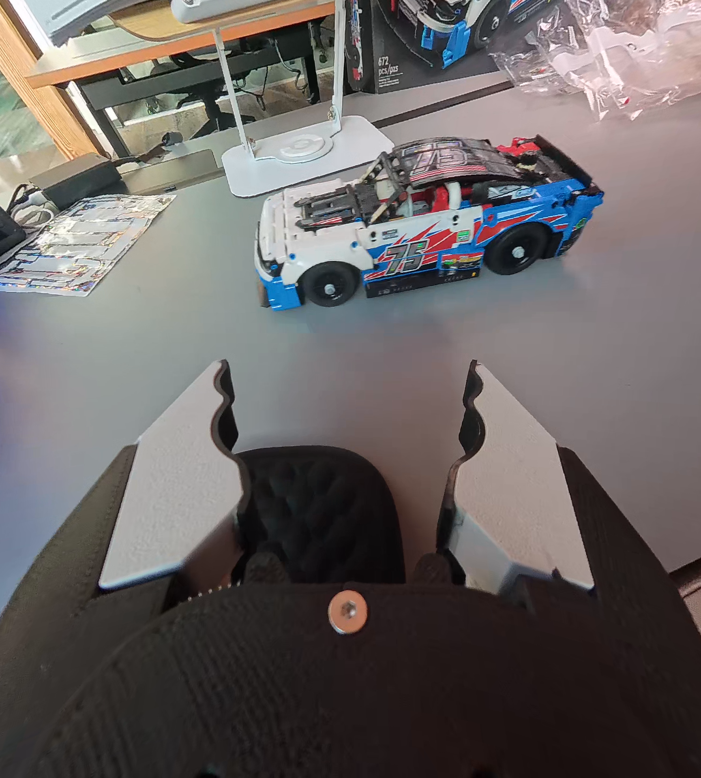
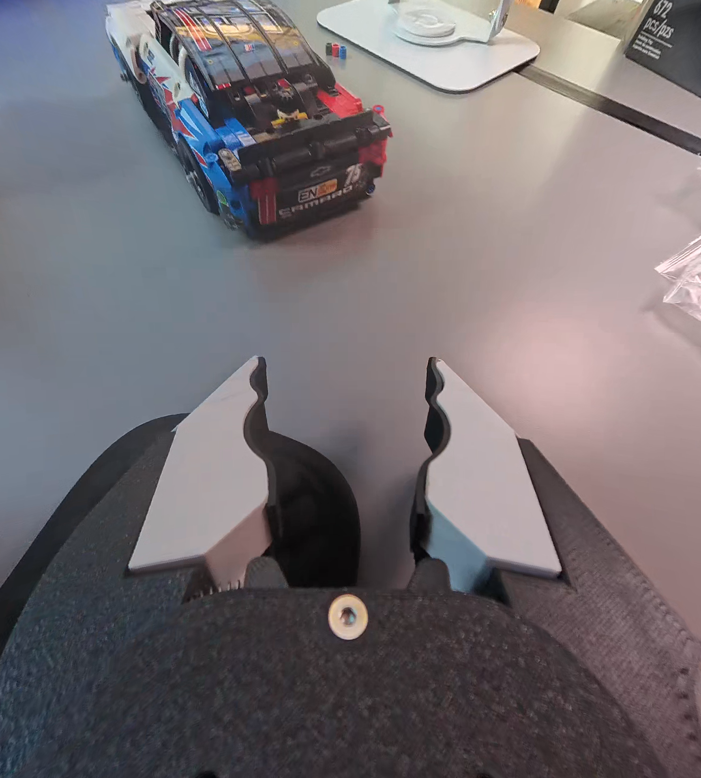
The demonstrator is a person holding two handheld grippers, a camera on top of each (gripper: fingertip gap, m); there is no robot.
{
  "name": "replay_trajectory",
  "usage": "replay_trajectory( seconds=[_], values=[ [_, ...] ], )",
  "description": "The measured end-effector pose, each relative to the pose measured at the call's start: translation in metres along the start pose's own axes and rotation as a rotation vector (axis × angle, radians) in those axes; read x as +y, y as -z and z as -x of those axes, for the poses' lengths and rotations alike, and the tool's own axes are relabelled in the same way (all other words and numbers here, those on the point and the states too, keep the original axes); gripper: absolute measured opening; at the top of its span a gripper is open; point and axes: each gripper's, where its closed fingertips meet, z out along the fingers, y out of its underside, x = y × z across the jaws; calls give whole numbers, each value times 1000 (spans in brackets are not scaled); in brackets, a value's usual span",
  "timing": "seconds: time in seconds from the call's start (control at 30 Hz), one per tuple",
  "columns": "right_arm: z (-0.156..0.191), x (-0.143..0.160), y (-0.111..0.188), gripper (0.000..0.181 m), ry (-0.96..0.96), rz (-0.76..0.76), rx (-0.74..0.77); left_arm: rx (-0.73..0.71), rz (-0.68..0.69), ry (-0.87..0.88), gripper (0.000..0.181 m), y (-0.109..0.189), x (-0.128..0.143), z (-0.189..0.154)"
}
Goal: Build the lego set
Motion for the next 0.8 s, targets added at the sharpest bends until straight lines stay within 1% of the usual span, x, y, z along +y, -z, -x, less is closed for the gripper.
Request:
replay_trajectory(
  seconds=[0.03, 0.3, 0.8],
  values=[
    [1, 0, 1, 74, 7, 0, -3, -3, -1, 3, 108, 0, 0, 2],
    [1, 1, 2, 75, 10, -8, 10, -20, 3, 19, 107, 1, 2, 14],
    [1, 0, 3, 74, 19, -16, 22, -35, 15, 17, 106, 0, 7, 20]
  ],
)
